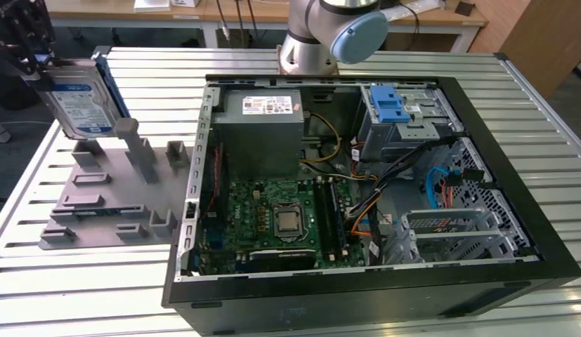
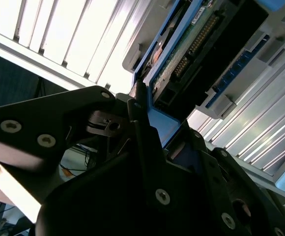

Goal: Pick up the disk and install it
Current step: 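Pick up the disk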

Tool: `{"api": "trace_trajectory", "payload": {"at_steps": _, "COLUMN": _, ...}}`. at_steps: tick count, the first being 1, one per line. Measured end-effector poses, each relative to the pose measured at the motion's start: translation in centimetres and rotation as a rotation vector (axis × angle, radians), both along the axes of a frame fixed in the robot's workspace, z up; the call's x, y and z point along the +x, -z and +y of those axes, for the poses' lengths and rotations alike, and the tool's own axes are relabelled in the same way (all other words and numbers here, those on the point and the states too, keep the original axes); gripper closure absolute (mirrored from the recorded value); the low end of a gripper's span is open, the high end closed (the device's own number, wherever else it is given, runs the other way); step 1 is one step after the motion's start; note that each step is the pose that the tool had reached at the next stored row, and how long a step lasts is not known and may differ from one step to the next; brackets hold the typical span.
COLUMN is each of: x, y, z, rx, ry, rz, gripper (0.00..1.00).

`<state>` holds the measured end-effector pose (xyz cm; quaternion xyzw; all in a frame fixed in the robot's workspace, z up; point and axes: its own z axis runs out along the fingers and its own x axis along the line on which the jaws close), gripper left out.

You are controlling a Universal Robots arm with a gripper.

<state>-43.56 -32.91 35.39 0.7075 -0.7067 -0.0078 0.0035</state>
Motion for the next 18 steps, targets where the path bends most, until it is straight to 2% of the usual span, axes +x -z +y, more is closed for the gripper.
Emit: {"api": "trace_trajectory", "payload": {"at_steps": 18, "x": 0.0, "y": -1.76, "z": 0.00, "rx": 0.0000, "ry": 0.000, "rz": 0.0000, "gripper": 0.64}}
